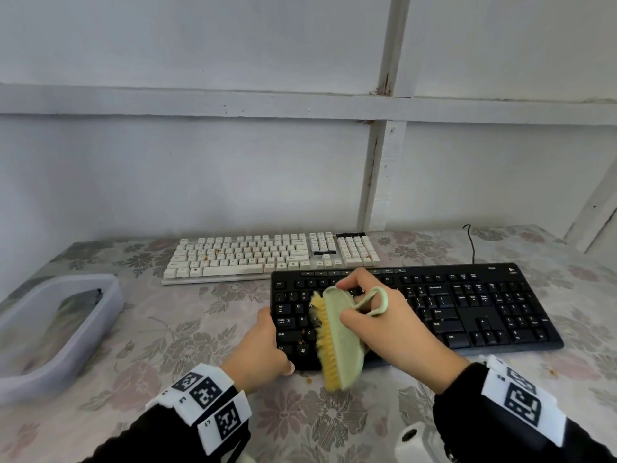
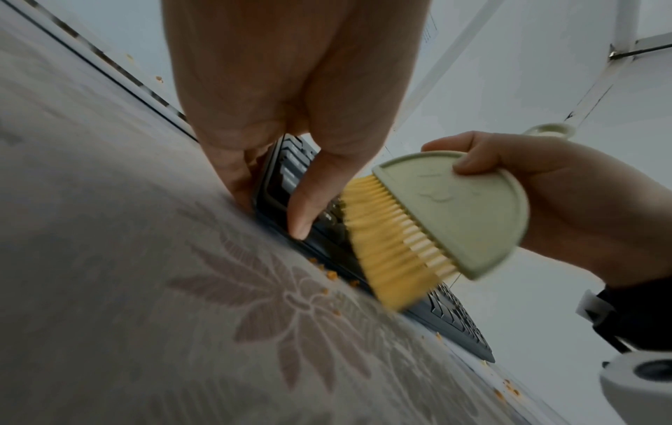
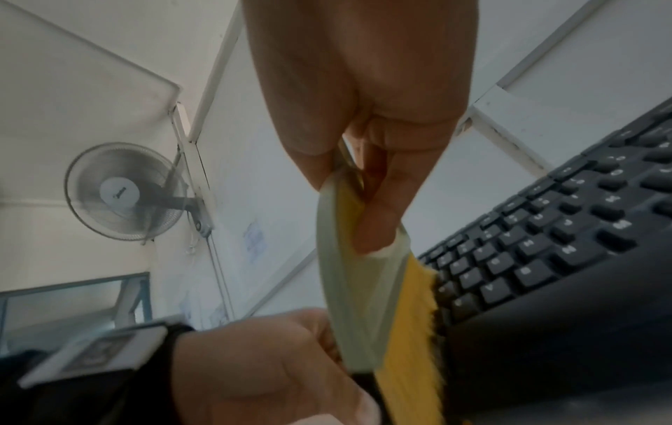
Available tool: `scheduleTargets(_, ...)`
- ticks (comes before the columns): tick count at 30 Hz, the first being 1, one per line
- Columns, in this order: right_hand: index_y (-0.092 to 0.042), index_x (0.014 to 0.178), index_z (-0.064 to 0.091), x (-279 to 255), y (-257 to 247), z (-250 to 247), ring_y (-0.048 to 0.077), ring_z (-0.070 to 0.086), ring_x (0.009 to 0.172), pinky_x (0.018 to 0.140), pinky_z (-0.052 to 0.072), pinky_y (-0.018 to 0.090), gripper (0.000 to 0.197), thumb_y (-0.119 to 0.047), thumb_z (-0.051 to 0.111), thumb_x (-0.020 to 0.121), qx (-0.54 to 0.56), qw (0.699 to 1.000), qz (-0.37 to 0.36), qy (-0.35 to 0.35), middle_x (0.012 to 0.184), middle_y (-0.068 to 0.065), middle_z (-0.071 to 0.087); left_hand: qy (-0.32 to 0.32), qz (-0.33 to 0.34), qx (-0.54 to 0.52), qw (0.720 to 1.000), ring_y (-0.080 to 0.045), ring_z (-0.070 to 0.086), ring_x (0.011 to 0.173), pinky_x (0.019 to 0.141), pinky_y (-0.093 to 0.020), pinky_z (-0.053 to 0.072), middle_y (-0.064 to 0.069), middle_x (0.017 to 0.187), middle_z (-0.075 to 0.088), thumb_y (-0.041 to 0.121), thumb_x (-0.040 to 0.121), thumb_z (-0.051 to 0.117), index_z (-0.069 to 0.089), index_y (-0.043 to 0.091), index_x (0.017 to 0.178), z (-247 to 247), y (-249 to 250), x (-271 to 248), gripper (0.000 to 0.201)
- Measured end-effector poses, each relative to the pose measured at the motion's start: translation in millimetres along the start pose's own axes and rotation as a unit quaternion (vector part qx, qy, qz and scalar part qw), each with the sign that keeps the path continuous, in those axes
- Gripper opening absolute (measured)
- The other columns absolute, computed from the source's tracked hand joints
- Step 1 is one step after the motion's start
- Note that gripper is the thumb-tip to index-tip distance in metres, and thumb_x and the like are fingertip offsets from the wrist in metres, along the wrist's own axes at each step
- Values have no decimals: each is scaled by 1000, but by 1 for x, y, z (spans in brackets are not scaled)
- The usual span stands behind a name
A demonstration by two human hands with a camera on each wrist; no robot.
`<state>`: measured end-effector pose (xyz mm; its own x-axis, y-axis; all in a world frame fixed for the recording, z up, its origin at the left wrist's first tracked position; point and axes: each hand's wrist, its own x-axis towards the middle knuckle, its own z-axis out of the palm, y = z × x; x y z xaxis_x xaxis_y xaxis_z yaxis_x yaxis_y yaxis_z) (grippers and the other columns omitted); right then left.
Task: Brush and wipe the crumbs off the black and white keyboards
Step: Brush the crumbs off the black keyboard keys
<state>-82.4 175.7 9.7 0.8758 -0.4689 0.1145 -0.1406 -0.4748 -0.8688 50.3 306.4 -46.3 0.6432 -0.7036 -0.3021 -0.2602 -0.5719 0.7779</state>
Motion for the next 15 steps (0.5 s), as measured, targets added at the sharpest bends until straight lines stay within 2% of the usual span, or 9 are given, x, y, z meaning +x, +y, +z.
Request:
scheduleTargets(2,-19,97,57,-1,-4,-4,9,37,50,45,32,20,21,-4,53,82,3,1000,9,-13,58,-2,47,0,-1,-1,1000,-20,56,100,84,-31,48,-6,108,56,-5,75,64,20,16,133,0,0,0,76)
scheduleTargets(5,-20,99,57,8,-10,-10,8,48,53,46,41,23,23,-4,53,83,14,999,-8,46,70,2,57,-1,3,-2,1000,-18,55,97,78,-26,47,-5,107,56,-5,76,63,20,16,133,1,1,0,75)
scheduleTargets(8,-19,103,53,18,-11,-9,4,42,45,42,35,16,25,-3,51,85,17,996,-30,88,67,5,55,0,4,-6,1000,-15,55,95,74,-23,46,-4,105,56,-5,76,63,20,16,133,0,2,-1,74)
scheduleTargets(10,-18,103,52,18,-9,-5,3,42,45,42,36,15,24,-3,50,85,22,997,-25,66,67,7,55,0,3,-7,1000,-18,55,98,77,-24,45,-4,108,55,-5,75,63,18,16,136,1,1,-2,79)
scheduleTargets(12,-21,101,52,13,-4,1,8,42,49,44,37,19,24,-4,50,84,14,999,-20,30,65,10,54,-1,1,-7,1000,-19,53,100,78,-26,45,-4,109,54,-6,75,63,16,17,138,1,1,-2,82)
scheduleTargets(15,-25,96,53,3,-2,4,11,36,49,43,32,20,23,-6,51,83,-3,1000,-14,-12,60,2,49,-1,0,-5,1000,-19,53,100,80,-28,46,-4,108,55,-6,75,62,15,16,139,1,2,-1,82)
